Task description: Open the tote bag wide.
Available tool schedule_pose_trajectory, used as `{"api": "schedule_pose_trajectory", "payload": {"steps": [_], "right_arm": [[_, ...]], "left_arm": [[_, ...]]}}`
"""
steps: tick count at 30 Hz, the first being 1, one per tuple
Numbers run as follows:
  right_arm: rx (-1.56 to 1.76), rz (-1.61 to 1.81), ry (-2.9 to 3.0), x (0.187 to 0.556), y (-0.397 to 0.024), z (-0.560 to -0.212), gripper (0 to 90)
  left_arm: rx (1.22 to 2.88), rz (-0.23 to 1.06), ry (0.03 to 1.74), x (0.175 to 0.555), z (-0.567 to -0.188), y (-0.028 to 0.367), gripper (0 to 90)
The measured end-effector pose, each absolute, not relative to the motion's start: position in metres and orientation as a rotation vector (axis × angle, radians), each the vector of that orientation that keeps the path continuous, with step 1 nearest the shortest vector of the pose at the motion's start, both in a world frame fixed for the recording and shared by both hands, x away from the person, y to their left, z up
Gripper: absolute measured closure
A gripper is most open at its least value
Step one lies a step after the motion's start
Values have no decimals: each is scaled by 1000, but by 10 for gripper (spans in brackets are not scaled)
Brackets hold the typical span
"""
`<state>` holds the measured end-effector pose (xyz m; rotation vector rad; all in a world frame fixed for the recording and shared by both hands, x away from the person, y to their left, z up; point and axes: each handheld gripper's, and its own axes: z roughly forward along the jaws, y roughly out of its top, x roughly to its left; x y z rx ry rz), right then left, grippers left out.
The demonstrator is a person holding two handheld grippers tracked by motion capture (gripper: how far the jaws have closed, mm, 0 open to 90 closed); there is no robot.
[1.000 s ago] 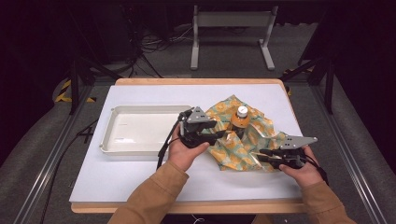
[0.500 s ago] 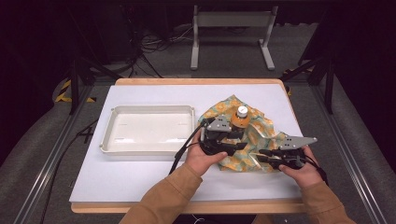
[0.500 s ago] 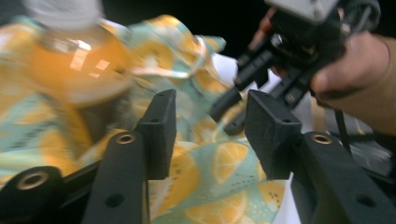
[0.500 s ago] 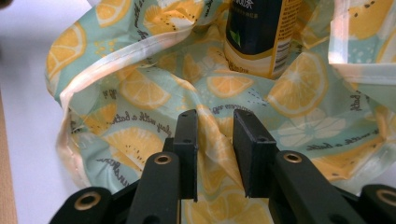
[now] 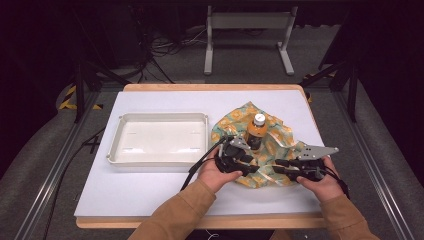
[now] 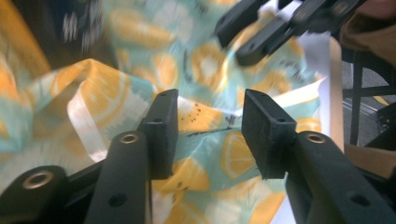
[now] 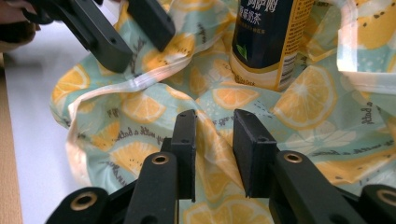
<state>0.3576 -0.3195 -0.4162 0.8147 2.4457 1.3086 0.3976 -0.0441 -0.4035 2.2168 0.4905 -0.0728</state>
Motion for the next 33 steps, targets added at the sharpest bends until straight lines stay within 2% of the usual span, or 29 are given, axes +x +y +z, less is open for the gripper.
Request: {"api": "schedule_pose_trajectory", "payload": {"steps": [9, 26, 33], "right_arm": [[836, 1300, 2437, 360, -321, -420, 706], [914, 1218, 2436, 355, -343, -430, 722], [918, 1245, 2411, 354, -344, -426, 699]], "left_arm": [[2227, -95, 589, 396, -422, -24, 623], [2251, -58, 646, 387, -435, -6, 632], [2211, -49, 627, 386, -430, -3, 569]]}}
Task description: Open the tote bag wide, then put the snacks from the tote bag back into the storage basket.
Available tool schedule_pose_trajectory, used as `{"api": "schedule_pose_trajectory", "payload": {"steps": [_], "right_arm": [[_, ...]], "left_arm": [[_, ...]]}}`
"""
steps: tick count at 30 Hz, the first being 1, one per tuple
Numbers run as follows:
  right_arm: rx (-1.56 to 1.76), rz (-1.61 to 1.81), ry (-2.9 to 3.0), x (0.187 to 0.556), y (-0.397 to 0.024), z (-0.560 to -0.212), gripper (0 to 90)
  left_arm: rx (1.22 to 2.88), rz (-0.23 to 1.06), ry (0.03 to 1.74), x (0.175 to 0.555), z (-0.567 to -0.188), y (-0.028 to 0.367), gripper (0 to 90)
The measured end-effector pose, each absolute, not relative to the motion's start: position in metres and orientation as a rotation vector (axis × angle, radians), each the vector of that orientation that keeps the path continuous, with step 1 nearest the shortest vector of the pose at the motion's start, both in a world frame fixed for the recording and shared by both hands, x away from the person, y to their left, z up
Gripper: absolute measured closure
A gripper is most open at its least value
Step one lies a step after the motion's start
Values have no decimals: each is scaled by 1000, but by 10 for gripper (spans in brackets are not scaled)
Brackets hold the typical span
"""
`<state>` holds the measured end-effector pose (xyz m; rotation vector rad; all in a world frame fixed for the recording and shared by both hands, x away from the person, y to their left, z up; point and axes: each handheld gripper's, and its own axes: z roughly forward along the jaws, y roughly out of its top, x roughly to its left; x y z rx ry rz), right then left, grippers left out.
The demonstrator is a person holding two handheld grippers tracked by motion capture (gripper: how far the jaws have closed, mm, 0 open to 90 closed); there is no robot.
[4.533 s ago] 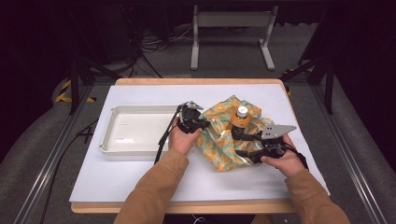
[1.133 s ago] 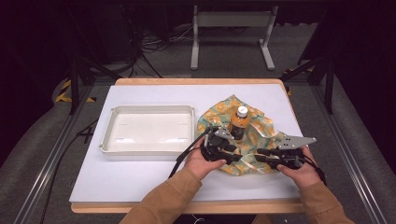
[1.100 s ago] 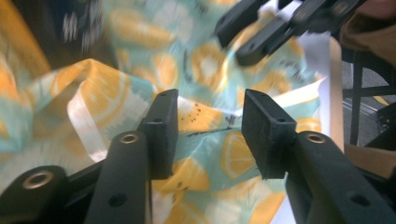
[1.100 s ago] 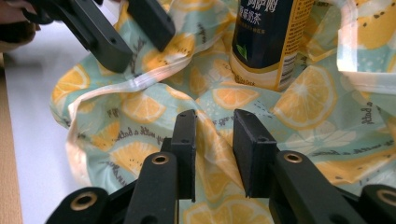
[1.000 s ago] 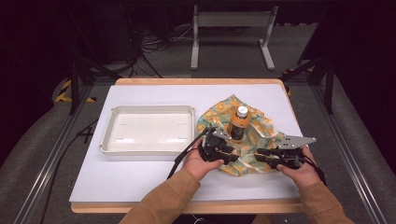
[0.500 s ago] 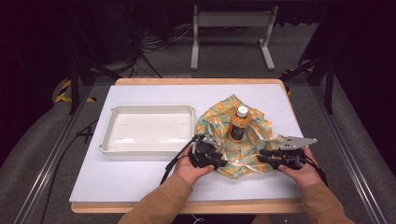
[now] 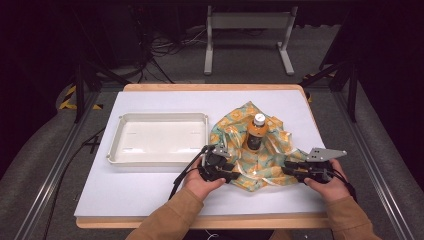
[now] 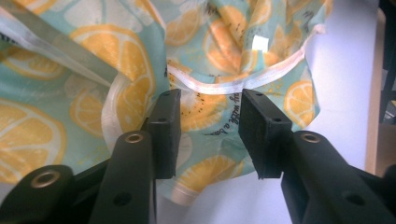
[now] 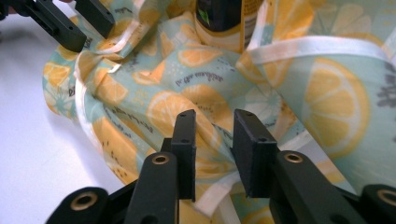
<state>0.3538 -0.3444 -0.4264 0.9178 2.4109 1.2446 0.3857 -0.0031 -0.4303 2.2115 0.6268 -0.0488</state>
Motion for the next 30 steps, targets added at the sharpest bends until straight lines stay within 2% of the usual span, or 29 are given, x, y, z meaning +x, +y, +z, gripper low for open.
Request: {"api": "schedule_pose_trajectory", "payload": {"steps": [7, 12, 30], "right_arm": [[903, 1288, 2373, 351, -345, -423, 627], [886, 1340, 2326, 348, -348, -419, 588], [803, 1483, 2179, 335, -349, -400, 575]], "left_arm": [[2180, 14, 653, 383, -425, 4, 409], [2163, 37, 645, 379, -419, 9, 397], [2008, 68, 604, 376, -387, 26, 407]]}}
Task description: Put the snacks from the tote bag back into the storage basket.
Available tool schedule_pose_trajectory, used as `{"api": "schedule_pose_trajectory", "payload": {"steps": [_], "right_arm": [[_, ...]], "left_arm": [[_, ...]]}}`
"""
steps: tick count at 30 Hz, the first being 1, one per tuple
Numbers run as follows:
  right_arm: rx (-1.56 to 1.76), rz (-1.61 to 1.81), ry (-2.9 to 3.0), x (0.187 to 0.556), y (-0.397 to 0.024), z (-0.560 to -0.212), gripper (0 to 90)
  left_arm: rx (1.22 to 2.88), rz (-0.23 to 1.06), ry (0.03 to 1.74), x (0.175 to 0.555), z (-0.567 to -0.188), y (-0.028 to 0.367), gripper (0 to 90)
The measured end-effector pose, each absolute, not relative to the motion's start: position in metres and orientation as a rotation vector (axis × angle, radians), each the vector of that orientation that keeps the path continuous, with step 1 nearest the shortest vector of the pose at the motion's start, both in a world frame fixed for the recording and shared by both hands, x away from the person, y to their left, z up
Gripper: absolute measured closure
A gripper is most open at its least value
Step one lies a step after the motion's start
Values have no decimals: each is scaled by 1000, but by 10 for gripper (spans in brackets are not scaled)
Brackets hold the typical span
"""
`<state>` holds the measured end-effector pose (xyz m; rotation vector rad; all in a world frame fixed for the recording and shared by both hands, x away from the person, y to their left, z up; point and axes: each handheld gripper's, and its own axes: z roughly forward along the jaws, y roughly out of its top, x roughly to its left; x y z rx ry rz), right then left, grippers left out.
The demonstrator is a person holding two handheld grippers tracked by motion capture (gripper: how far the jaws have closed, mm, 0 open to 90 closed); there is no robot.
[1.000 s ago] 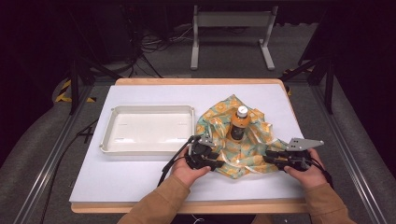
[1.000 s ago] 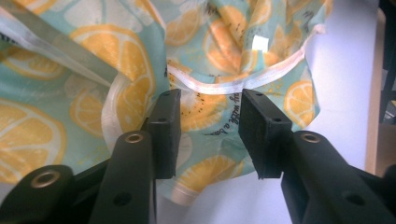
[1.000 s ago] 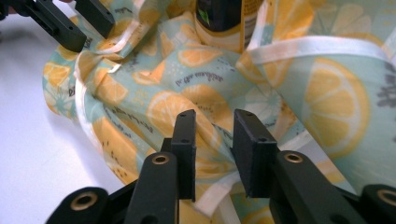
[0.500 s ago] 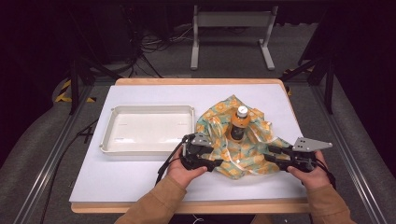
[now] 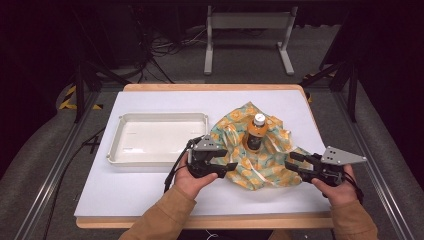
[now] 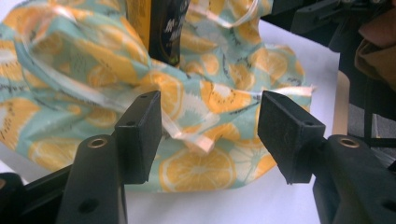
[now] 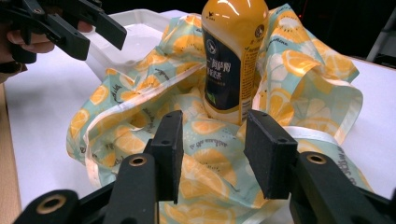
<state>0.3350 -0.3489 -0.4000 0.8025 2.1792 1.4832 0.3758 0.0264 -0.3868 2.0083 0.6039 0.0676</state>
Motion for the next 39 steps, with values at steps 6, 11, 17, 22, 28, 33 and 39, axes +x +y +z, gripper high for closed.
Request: {"api": "schedule_pose_trajectory", "payload": {"steps": [6, 11, 17, 22, 28, 33, 39], "right_arm": [[807, 1496, 2166, 335, -349, -399, 571], [815, 1489, 2162, 335, -350, -400, 571], [816, 1481, 2134, 334, -349, -400, 553], [812, 1502, 2093, 331, -349, -397, 538], [799, 1510, 2089, 330, -347, -398, 538], [801, 1500, 2100, 331, -345, -399, 520], [795, 1481, 2109, 330, -343, -400, 515]], "left_arm": [[1969, 75, 562, 380, -373, 26, 405], [1966, 116, 527, 383, -363, 22, 370], [1938, 158, 504, 391, -351, 18, 357], [1904, 179, 484, 397, -343, 10, 348], [1908, 193, 467, 407, -336, -4, 340], [1900, 207, 457, 417, -329, -14, 340], [1923, 247, 467, 426, -328, -20, 328]]}}
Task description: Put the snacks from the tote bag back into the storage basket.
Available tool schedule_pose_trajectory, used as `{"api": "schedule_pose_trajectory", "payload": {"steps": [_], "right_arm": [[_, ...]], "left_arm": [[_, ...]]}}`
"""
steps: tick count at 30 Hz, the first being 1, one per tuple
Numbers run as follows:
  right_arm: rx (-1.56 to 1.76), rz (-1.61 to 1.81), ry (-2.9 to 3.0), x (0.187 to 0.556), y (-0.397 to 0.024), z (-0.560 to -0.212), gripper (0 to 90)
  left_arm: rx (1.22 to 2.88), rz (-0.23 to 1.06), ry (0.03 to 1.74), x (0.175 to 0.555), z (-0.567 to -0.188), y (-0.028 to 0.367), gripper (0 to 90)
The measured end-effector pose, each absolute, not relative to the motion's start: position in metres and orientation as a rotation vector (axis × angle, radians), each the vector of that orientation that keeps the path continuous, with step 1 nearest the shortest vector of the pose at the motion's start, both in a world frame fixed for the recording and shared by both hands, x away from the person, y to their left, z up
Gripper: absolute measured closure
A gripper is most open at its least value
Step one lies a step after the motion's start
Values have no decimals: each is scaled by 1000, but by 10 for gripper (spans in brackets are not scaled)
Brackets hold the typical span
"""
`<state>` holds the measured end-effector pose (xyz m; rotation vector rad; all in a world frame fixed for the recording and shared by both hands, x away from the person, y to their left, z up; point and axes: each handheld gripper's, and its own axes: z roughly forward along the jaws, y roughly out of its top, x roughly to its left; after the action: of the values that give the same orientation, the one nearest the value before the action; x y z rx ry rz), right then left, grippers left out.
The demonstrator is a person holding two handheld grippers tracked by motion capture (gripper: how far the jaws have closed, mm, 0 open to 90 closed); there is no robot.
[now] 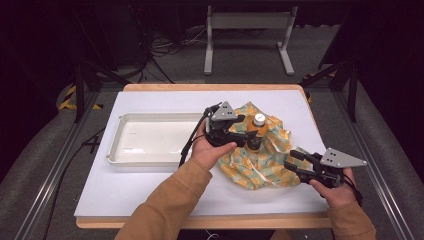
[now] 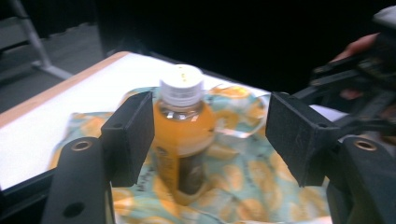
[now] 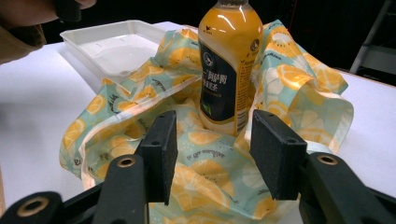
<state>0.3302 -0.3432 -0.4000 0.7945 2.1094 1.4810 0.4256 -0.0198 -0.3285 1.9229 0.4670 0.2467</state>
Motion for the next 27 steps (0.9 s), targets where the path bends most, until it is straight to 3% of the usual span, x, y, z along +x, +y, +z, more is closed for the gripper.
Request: {"api": "schedule_pose_trajectory", "payload": {"steps": [8, 16, 27], "right_arm": [[816, 1494, 2134, 331, -340, -402, 492], [828, 1499, 2120, 330, -342, -402, 481], [833, 1503, 2103, 328, -346, -401, 484]], "left_arm": [[1843, 186, 473, 441, -334, -26, 326], [1846, 173, 460, 454, -337, -38, 355], [1854, 185, 477, 461, -341, -55, 323]]}}
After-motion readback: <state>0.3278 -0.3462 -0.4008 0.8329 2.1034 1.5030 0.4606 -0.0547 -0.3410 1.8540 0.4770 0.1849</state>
